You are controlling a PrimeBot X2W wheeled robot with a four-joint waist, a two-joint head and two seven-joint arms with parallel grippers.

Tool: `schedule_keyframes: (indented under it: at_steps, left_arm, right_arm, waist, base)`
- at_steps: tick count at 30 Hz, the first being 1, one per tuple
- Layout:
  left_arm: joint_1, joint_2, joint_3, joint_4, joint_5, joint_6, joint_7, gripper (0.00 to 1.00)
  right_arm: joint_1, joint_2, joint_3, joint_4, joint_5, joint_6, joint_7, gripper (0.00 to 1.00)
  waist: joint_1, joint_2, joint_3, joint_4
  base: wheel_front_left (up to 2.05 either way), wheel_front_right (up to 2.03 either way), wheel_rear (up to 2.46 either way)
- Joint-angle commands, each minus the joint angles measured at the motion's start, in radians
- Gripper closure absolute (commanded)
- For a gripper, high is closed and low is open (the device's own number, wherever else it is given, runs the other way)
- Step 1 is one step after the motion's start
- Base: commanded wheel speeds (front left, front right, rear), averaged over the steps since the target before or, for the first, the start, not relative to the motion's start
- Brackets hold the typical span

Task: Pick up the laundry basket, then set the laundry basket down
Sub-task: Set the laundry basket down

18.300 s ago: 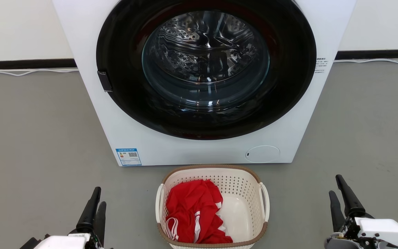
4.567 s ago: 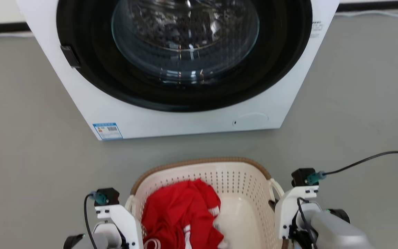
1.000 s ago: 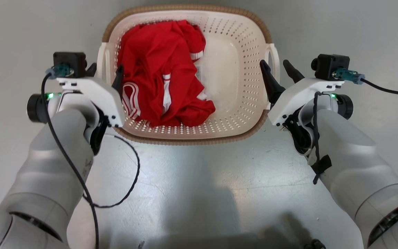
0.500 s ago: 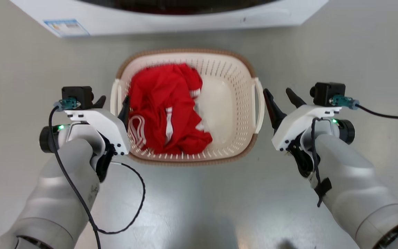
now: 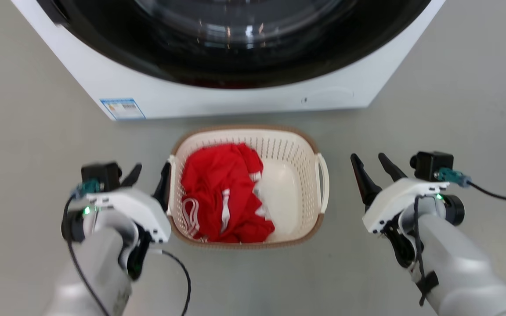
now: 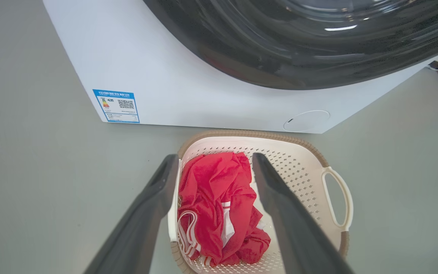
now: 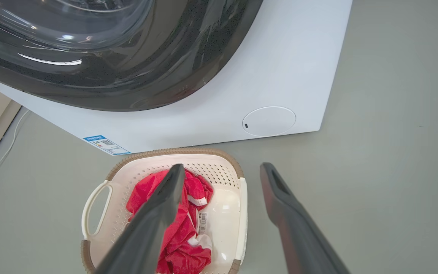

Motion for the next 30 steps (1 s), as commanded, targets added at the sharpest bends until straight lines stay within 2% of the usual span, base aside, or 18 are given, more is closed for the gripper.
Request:
schedule_keyframes:
  at_steps: [1,8,15,18,23,30]
  left_arm:
    - [0.02,0.027,0.04,-0.029,0.012,0.005,-0.01,0.0]
    - [0.169,0.001,0.185,-0.19,0.097,-0.04,-0.01,0.0]
    - [0.295,-0.015,0.34,-0.392,0.205,-0.057,-0.01,0.0]
    - [0.344,-0.038,0.395,-0.462,0.223,-0.063,-0.01,0.0]
    - [0.411,-0.063,0.456,-0.579,0.274,-0.069,-0.01,0.0]
    - [0.487,-0.091,0.488,-0.726,0.36,-0.075,-0.01,0.0]
  right_arm:
    - [0.038,0.004,-0.001,-0.027,-0.017,0.007,-0.014,0.0]
    - [0.165,-0.012,-0.149,-0.182,-0.129,0.007,-0.014,0.0]
    - [0.288,-0.001,-0.298,-0.337,-0.226,0.007,-0.014,0.0]
    - [0.341,0.009,-0.368,-0.411,-0.266,0.007,-0.014,0.0]
    - [0.421,0.028,-0.446,-0.525,-0.336,0.007,-0.014,0.0]
    - [0.481,0.044,-0.542,-0.642,-0.414,0.007,-0.014,0.0]
  waist:
    - [0.0,0.0,-0.047,0.007]
    - [0.0,0.0,-0.132,0.022]
    - [0.0,0.0,-0.197,0.031]
    - [0.0,0.0,-0.224,0.032]
    - [0.0,0.0,-0.256,0.027]
    - [0.0,0.0,-0.281,0.03]
  base:
    - [0.0,0.0,0.0]
    - [0.0,0.0,0.0]
    - [0.0,0.0,0.0]
    - [0.0,0.0,0.0]
    - [0.0,0.0,0.0]
    - [0.0,0.0,0.0]
